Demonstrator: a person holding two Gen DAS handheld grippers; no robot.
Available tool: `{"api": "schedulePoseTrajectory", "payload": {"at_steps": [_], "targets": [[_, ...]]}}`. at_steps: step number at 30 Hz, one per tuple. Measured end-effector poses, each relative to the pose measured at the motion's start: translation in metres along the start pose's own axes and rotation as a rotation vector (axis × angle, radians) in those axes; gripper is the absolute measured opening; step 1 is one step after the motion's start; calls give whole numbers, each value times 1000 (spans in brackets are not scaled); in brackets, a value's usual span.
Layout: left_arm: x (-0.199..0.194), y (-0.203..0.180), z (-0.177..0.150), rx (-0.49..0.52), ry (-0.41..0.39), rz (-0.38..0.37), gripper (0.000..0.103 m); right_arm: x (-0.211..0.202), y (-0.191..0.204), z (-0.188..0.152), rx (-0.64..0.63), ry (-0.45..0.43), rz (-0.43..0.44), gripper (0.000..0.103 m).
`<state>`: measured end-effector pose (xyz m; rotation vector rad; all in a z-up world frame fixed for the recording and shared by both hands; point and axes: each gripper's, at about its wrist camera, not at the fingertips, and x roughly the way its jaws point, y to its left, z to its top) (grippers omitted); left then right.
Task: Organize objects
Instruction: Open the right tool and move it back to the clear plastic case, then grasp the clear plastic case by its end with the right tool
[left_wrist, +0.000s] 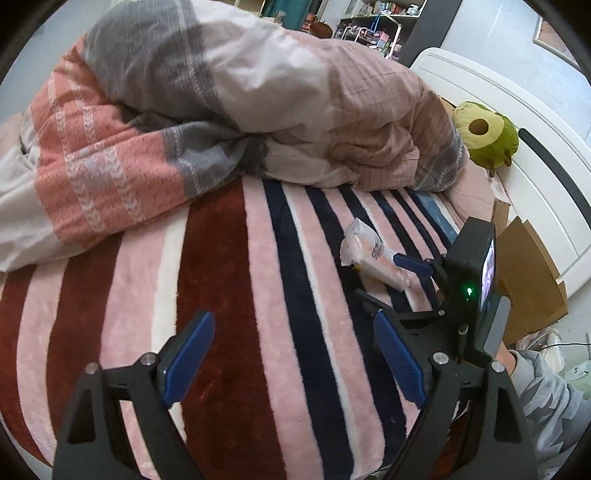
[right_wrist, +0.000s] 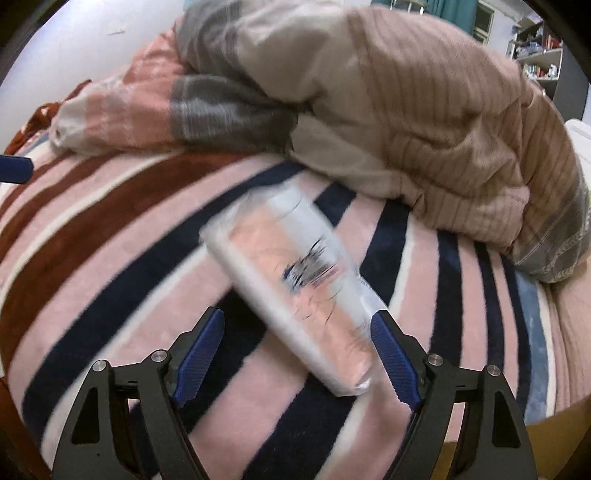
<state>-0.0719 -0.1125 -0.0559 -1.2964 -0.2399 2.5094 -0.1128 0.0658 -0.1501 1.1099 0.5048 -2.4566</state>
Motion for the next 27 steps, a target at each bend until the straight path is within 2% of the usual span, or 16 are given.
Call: {"api": "schedulePoseTrajectory", "payload": {"at_steps": [5, 9, 14, 16, 19, 22, 27], "targets": [[3, -2, -1, 2, 0, 0, 87, -2, -6, 1, 12, -43, -58, 81], [2, -4, -2, 9, -4, 10, 87, 4, -12, 5, 23, -26, -82, 91], [2, -4, -3, 9, -3, 13, 87, 17, -23, 8, 76, 11, -31, 88], [2, -4, -3, 9, -2, 18, 87, 15, -25, 8, 81, 2, -23, 64], [1, -4, -5, 11, -4, 22, 87, 10, -21, 7, 65, 1, 1, 37], [-3, -3, -7, 9, -10, 13, 87, -4, -12, 7, 44, -12, 55, 28], [-7, 1, -11, -7, -14, 18, 87, -35, 11, -3, -1, -4, 168, 27]]}}
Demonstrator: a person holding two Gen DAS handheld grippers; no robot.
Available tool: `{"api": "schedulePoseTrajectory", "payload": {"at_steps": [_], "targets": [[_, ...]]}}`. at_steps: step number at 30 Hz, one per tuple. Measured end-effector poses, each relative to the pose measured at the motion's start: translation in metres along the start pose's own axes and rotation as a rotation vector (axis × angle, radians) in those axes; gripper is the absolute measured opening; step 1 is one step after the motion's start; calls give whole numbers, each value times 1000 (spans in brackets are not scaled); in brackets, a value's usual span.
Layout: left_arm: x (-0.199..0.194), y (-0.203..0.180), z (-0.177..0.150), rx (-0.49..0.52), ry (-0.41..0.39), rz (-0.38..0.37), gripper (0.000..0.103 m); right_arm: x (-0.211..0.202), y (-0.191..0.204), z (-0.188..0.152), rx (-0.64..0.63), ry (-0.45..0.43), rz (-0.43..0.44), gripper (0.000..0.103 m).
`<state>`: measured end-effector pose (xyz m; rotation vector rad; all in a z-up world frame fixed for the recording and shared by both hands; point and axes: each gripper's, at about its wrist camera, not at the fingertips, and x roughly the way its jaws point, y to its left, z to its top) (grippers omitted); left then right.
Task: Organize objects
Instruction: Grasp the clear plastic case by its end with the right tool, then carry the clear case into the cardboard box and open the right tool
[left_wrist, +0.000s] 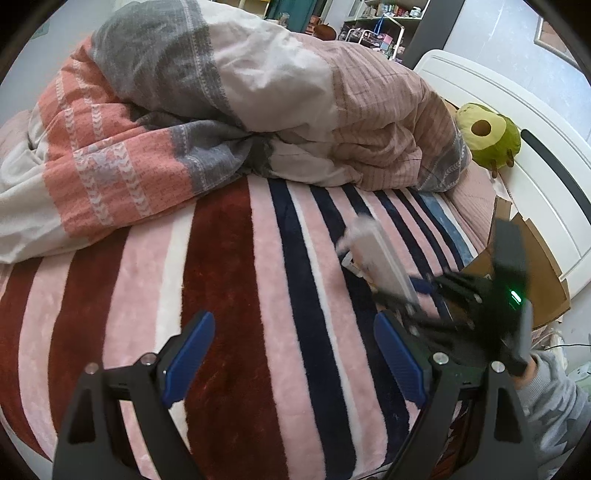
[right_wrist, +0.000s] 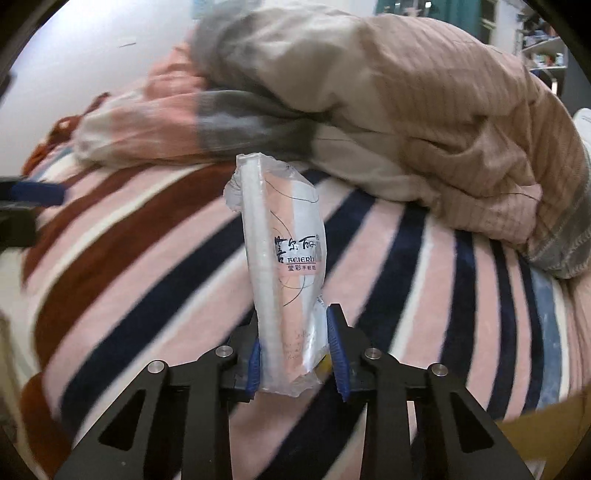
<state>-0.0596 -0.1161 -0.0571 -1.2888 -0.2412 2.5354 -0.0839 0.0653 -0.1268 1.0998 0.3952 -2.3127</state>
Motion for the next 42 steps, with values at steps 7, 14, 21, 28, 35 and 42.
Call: {"api": "schedulePoseTrajectory", "payload": {"at_steps": [7, 14, 21, 28, 35, 42], "targets": [[7, 0, -8, -6, 33, -3, 87, -8, 33, -23, -73, 61, 67, 51], [18, -4, -10, -3, 60, 9, 87, 7, 28, -26, -67, 75, 97, 64], [35, -8, -8, -4, 96, 18, 87, 10, 22, -29, -52, 63, 158, 54], [43, -17, -7, 6, 115, 14, 87, 3, 25, -25, -79, 47, 163, 27], [34, -27, -6, 9, 103, -4, 87, -16, 35, -18, -132, 7, 136, 23], [16, -43, 0, 27, 65, -21, 87, -40, 42, -13, -178, -30, 104, 22]]}}
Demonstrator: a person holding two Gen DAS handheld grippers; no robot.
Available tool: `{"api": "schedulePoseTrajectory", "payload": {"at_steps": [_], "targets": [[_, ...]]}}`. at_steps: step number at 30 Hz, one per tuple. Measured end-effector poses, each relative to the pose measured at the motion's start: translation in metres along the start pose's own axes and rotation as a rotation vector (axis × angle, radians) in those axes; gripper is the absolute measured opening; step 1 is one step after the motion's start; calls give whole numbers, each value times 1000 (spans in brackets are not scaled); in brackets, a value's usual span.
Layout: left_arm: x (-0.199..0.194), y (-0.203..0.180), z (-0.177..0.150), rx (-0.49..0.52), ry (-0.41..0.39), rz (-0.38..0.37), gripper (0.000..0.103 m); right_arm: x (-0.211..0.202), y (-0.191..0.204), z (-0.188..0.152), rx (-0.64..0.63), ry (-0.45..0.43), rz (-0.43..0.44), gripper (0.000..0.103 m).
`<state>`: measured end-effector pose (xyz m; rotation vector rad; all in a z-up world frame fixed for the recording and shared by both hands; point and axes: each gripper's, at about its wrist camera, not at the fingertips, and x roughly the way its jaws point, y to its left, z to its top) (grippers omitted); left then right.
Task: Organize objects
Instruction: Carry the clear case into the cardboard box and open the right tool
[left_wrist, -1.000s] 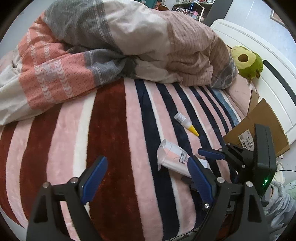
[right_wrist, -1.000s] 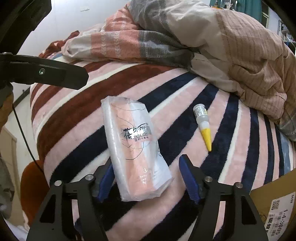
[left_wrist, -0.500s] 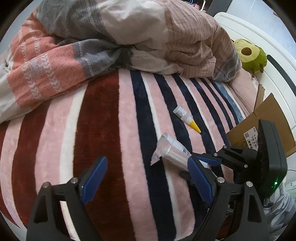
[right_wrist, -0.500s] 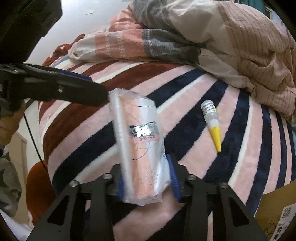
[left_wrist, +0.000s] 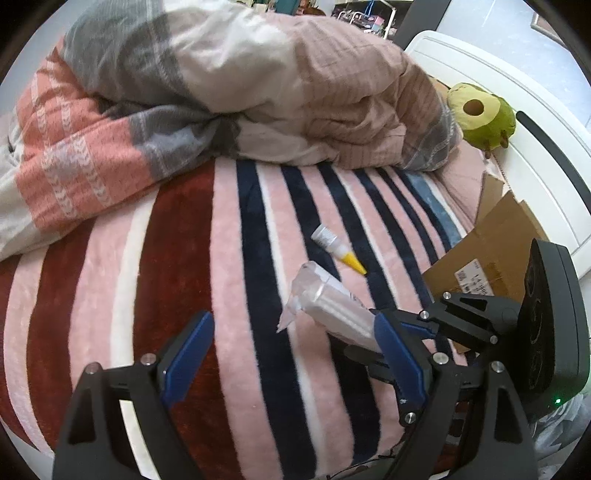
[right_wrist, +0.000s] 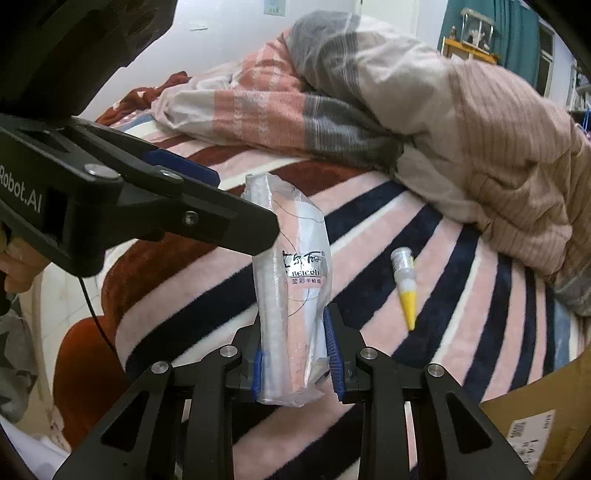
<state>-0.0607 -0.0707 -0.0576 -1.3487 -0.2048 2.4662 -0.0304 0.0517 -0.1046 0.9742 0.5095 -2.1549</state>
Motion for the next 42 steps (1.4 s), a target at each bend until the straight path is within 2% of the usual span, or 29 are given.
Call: {"api": "schedulePoseTrajectory", "payload": {"at_steps": [7, 11, 15, 17, 20, 25, 33, 38, 40, 42], "targets": [[-23, -16, 4, 16, -45, -36, 87, -23, 9, 4, -36, -35, -29, 20], [-36, -33, 8, 46, -75, -32, 87, -47, 15, 6, -63, -79, -37, 20], [-52, -55, 14, 85, -125, -69, 86, -73, 17, 9, -85, -123, -64, 20], [-61, -69, 18, 117, -154, -82, 83, -86, 16, 10, -95, -144, -84, 20], [-70, -94, 25, 165, -184, -104, 71, -108, 12, 8, -100, -174, -114, 20], [-71, -133, 35, 227, -205, -101, 59, -140, -7, -2, -83, -205, -175, 20], [-51, -214, 50, 318, -194, -135, 59, -180, -55, -36, -13, -222, -241, 19], [-30, -257, 61, 372, -167, -144, 59, -204, -84, -53, 60, -257, -193, 18], [-28, -269, 64, 390, -169, -151, 57, -212, -91, -55, 81, -277, -174, 11], [-27, -278, 69, 402, -165, -158, 54, -218, -100, -55, 97, -292, -166, 10]]}}
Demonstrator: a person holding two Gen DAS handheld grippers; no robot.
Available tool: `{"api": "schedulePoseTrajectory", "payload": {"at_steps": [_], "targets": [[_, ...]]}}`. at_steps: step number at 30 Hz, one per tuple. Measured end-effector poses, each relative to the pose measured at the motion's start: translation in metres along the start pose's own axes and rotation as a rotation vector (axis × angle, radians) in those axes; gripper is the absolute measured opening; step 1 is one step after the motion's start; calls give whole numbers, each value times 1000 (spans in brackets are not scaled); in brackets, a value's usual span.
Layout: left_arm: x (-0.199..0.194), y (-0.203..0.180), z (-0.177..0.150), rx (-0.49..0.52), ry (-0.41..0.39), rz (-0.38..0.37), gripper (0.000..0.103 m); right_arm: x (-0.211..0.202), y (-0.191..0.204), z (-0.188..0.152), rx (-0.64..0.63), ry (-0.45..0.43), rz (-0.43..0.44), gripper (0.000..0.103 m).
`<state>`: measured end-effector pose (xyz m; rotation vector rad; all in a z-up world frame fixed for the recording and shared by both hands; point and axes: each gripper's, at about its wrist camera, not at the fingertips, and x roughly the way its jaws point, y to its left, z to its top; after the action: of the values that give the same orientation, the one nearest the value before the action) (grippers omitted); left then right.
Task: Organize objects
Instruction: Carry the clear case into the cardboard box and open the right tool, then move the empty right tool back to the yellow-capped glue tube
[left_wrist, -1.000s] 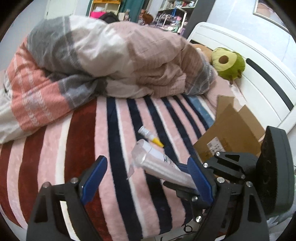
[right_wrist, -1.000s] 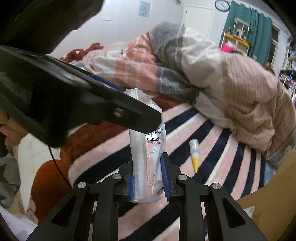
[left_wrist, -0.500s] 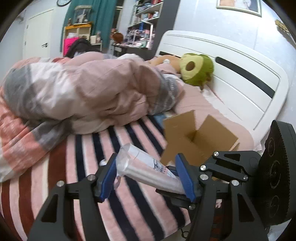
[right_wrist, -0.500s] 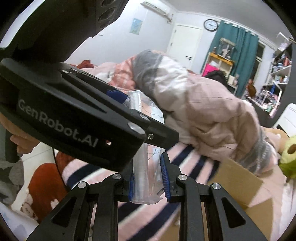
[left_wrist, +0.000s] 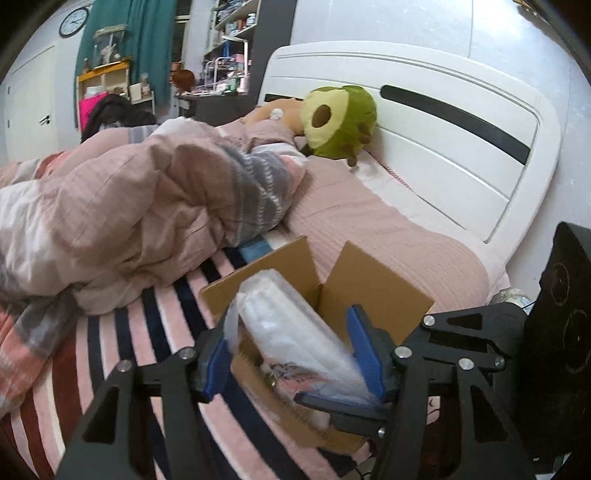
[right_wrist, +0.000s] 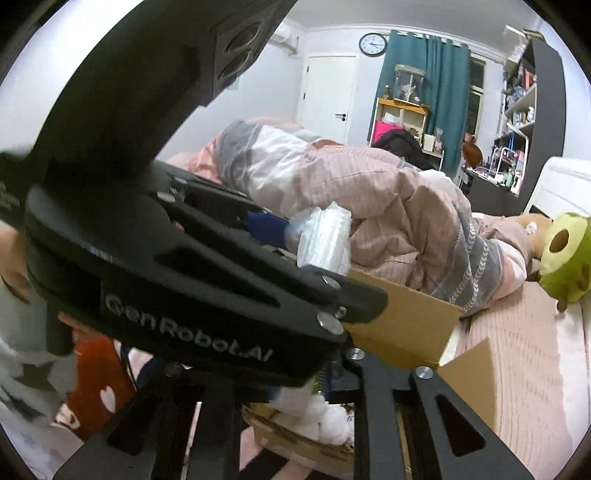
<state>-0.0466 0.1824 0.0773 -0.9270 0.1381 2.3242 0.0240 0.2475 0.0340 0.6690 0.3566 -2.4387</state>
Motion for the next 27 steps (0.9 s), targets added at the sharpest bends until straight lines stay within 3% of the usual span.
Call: {"api": "schedulePoseTrajectory", "payload": {"at_steps": [6, 17, 19, 22, 27], "targets": [[17, -17, 13, 32, 28, 7, 54, -4, -28, -4, 71, -1, 14, 9], [66, -19, 6, 4, 147, -27, 56, 12, -46, -30, 112, 131, -41, 10], [69, -16, 5, -15, 164, -20, 73, 14, -47, -31, 118, 163, -49, 17], [66, -16, 6, -10, 173, 5, 82, 11, -49, -32, 126, 168, -98, 65], [49, -15, 3, 13, 172, 28, 86, 5, -48, -30, 149, 155, -101, 66]]}}
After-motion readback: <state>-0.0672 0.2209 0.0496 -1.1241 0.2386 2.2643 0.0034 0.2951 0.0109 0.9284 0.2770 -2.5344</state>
